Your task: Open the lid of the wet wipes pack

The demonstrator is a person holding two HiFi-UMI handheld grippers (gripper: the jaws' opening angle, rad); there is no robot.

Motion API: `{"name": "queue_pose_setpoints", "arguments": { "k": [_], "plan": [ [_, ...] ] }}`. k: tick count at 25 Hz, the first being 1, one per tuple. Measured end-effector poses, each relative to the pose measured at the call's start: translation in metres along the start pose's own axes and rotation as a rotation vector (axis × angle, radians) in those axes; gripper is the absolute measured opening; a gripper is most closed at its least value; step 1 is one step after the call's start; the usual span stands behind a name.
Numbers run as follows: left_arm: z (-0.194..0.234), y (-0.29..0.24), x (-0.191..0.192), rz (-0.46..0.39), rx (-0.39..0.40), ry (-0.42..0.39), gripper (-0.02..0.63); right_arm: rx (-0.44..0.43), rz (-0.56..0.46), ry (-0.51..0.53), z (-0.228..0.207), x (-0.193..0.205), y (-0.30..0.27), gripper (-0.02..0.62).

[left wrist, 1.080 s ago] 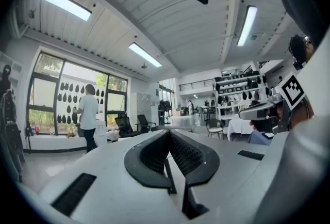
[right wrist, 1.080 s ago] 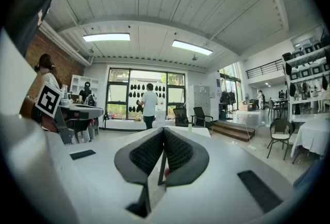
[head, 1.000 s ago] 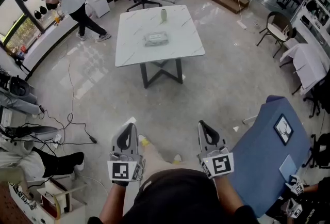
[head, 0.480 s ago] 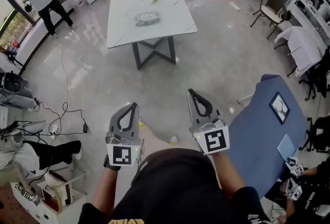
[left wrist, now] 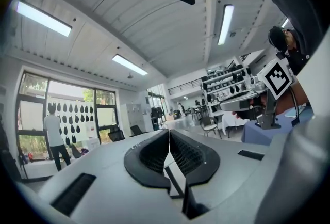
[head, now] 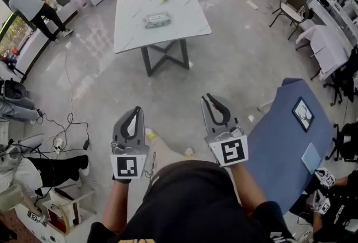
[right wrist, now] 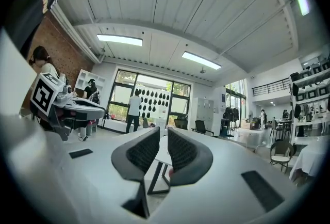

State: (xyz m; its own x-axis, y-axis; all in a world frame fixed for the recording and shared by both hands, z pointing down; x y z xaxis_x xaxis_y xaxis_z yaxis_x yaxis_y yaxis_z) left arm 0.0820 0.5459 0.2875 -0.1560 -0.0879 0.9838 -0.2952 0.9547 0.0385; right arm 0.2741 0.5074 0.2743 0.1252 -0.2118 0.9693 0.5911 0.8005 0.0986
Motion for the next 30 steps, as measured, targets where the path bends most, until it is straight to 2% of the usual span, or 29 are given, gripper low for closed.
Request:
{"name": "queue_pose_setpoints", "arguments": {
  "k": [6,11,13,17,21,30],
  "plan": [
    [0.007,-0.002,0.001,0.027,-0.013,-0.014,0.019,0.016,0.003,0.008,-0.011,-0.001,0.001,0.094],
    [0.008,-0.006,0.005,0.042,0.003,0.011,0.026,0.028,0.034,-0.002,-0.016,0.005,0.004,0.145],
    [0.011,-0.009,0.008,0.056,0.006,0.011,0.072,0.017,0.049,0.015,-0.016,0.01,0.003,0.169],
    [0.013,-0.019,0.009,0.049,0.014,0.025,0.249,0.008,0.04,0.036,-0.02,0.016,-0.006,0.23],
    [0.018,-0.023,0.011,0.048,0.028,0.053,0.336,-0.013,0.059,0.05,-0.02,0.022,-0.014,0.238],
    [0.073,-0.055,0.028,0.088,0.037,0.064,0.359,-0.044,0.105,0.054,-0.009,0.031,-0.083,0.239]
  ]
}}
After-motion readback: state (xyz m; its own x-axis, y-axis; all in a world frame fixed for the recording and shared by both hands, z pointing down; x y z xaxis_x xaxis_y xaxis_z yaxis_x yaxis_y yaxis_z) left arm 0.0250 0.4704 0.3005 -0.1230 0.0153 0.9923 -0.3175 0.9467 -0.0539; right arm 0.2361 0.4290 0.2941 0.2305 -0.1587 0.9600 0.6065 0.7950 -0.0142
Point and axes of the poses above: the fingertips, and each gripper's own axes: y backward along the fingers, z to its left, x out of its underside, the point moved 2 cm from there along y, backward along the fingers, and after that the axes turned 2 degrees about y, right-handed, at the moved point
